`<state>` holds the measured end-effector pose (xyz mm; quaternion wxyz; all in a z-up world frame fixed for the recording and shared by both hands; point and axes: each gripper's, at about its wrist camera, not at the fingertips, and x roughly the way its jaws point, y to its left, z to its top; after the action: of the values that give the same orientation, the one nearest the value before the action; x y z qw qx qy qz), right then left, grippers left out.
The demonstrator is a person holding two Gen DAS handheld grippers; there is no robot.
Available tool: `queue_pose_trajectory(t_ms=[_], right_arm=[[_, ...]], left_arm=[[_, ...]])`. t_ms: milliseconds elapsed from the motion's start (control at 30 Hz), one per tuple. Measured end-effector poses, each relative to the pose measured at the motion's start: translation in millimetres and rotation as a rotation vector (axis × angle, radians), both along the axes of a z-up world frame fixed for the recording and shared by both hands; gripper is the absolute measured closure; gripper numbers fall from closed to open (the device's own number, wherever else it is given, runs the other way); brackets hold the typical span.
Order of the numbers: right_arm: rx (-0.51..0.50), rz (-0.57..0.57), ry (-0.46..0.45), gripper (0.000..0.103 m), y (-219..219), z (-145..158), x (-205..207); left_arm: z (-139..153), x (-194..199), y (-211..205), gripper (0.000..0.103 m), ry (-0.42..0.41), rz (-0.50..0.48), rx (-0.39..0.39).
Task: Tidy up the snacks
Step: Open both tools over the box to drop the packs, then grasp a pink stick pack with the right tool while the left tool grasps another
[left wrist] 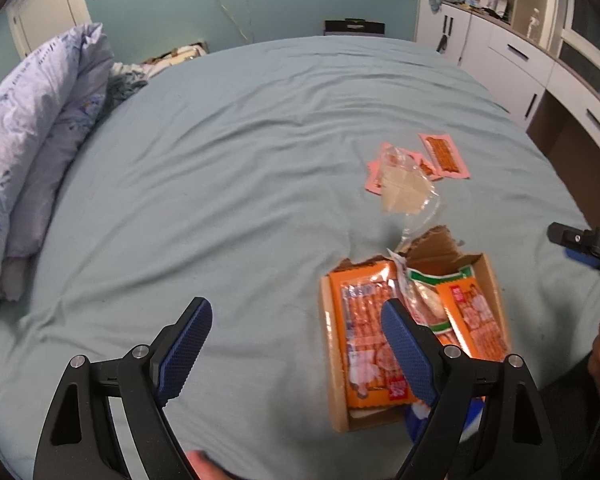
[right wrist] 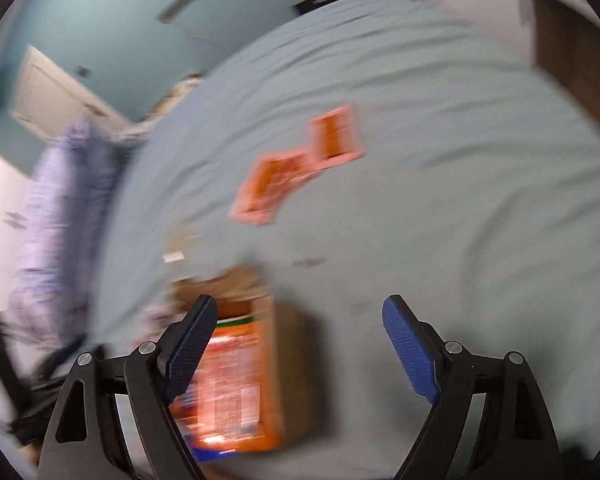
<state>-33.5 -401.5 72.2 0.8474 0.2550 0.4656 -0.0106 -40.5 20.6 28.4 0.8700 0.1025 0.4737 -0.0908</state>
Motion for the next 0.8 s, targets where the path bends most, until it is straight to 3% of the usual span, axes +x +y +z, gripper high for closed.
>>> queue_pose_trajectory(t_ms=[100, 300, 600, 800], right_arm=[[-0.163, -0.069, 0.065, 0.019, -9.5, 1.8, 13.7], [-0.100, -0.056, 0.093, 0.019, -14.4, -8.3, 24.3], [-0.351, 0.026, 0.028, 0.019, 31.0, -3.6, 42.0], [-0.381, 0.081, 0.041, 0.019, 53.4, -10.3, 40.6]], left_arm=[[-0.2, 3.3, -0.1, 0.015, 0.001, 0.012, 0.009], [1.6, 9.6, 0.6, 0.015, -0.007, 0.038, 0.009], [0.5, 21.7, 5.1, 0.015, 0.015, 0.067, -0.003], [0.2, 28.2, 4.0, 0.015, 0.022, 0.068, -0.006]])
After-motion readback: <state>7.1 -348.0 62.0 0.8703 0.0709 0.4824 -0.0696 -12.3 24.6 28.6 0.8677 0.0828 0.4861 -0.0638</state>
